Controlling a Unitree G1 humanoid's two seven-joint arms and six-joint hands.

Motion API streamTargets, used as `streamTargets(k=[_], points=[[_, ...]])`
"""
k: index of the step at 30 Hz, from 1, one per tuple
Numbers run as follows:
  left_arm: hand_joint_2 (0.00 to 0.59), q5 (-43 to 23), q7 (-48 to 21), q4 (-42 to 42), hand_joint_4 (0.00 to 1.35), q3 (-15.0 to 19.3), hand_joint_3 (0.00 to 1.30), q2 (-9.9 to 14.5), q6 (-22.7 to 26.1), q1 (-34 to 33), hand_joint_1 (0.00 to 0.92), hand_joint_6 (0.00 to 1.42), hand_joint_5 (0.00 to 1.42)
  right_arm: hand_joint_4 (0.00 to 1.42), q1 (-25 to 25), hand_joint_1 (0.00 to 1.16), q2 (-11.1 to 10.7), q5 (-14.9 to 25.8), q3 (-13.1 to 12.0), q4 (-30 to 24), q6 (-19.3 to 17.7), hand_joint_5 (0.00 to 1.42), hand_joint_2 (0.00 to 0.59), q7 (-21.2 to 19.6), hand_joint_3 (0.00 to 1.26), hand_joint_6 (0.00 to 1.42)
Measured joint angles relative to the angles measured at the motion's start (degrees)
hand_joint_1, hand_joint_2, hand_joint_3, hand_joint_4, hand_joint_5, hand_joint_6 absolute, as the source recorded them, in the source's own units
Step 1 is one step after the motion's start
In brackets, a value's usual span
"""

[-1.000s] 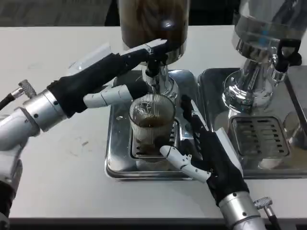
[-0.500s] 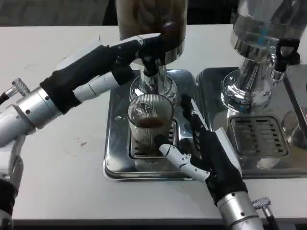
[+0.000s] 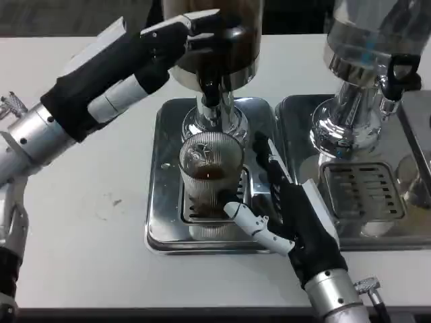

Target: Grasp the cup under the faucet to collect the drink, then remove the cup.

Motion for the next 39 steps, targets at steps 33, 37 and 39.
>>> streamTargets(k=[33, 37, 39], points=[[0.058, -2.09, 4.18, -12.84, 0.21, 11.46, 0.28, 4.22, 1.89, 24.14, 0.0, 0.18, 0.28, 0.0, -6.48, 0.59, -1.15, -0.28, -0.77, 8.33, -3.57, 0.0, 0.234, 0.45, 0.0, 0.0], [0.065, -1.78, 4.58, -12.78, 0.22, 11.51, 0.3, 4.25, 1.89, 25.63, 0.0, 0.19, 0.28, 0.0, -7.86, 0.59, -1.16, -0.34, -0.96, 10.6, -4.08, 0.0, 0.234, 0.32, 0.0, 0.0], [0.066, -1.72, 4.72, -12.72, 0.22, 11.51, 0.3, 4.25, 1.89, 25.99, 0.0, 0.19, 0.29, 0.0, -8.57, 0.59, -1.17, -0.34, -1.07, 11.52, -4.41, 0.0, 0.233, 0.19, 0.0, 0.0]])
